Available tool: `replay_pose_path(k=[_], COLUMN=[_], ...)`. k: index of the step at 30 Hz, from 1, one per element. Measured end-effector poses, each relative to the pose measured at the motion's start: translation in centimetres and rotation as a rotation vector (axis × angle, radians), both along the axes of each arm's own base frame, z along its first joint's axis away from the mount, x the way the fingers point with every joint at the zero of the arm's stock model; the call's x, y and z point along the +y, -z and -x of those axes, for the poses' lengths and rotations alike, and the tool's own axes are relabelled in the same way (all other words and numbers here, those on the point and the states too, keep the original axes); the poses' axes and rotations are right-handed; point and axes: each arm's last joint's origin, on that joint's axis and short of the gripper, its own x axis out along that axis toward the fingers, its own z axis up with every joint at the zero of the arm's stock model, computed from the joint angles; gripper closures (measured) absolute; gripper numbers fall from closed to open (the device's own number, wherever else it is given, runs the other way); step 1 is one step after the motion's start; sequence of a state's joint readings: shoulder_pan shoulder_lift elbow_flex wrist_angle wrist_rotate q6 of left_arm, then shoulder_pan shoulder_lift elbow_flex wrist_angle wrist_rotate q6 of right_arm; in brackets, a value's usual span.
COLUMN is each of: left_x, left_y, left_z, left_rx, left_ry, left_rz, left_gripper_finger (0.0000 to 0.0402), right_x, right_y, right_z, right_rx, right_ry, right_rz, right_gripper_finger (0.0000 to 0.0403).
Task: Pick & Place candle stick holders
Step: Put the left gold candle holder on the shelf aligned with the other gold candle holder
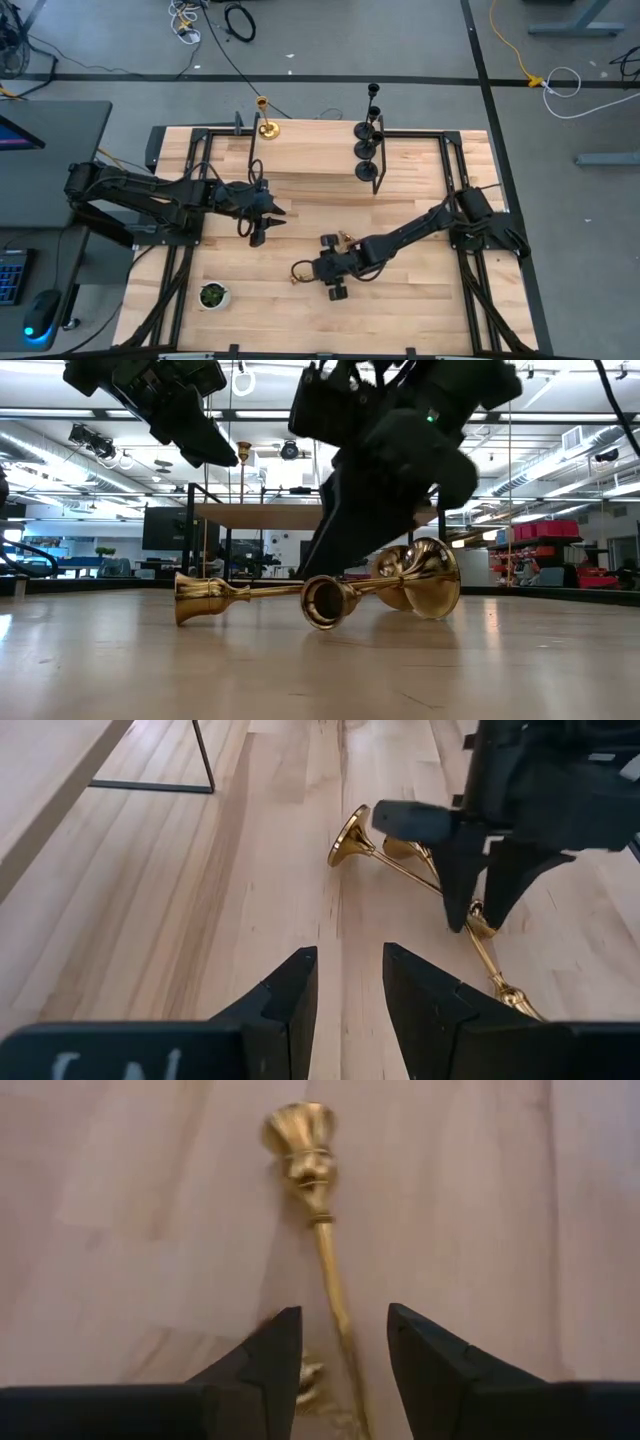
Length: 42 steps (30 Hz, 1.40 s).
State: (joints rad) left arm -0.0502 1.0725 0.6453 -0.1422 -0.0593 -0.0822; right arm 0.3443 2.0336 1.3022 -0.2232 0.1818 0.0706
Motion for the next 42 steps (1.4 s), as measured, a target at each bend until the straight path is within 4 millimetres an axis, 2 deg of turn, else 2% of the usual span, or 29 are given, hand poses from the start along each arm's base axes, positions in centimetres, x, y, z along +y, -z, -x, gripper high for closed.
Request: replay_pose_path(k=[6,11,15,20,24,29,35,39,42], left_x=[0.0,0.0,0.0,0.0,0.0,0.0,0.0,0.0,0.0], left_y=[0.0,0.0,0.0,0.0,0.0,0.0,-0.1,-0.1,-0.1], left_z=[0.0,0.0,0.0,0.0,0.0,0.0,0.0,-0.1,-0.1], left_rx=[0.003,0.004,0.004,0.004,0.004,0.003,-0.007,-0.011,-0.013], left_ry=[0.000,0.000,0.000,0.000,0.000,0.000,0.000,0.000,0.002], left_rz=[0.000,0.000,0.000,0.000,0.000,0.000,0.000,0.001,-0.003], left_gripper_finger=[0.0284,0.0284,0.0284,0.0284,0.0284,0.0284,0.0284,0.0284,0.0284], right_x=[-0.6,-0.7,-0.8,-1.1,-1.0,-0.7,-0.3,-0.5,-0.9], right_y=[2.0,2.0,2.0,2.1,1.9,0.5,-2.9,-5.3,-7.2], right_z=[-0.3,-0.4,-0.4,-0.3,-0.4,-0.9,-2.5,-2.5,-1.8], right_rx=[0.068,0.070,0.071,0.084,0.079,0.081,0.010,0.002,-0.020], right_ry=[-0.008,-0.010,-0.009,-0.003,-0.008,-0.011,0.005,0.045,0.086], right_rz=[-0.022,-0.030,-0.027,-0.023,-0.026,0.008,0.062,0.160,0.224], right_gripper_finger=[0.0254,0.0260,0.0299,0.0385,0.0385,0.0396,0.0397,0.0399,0.0399])
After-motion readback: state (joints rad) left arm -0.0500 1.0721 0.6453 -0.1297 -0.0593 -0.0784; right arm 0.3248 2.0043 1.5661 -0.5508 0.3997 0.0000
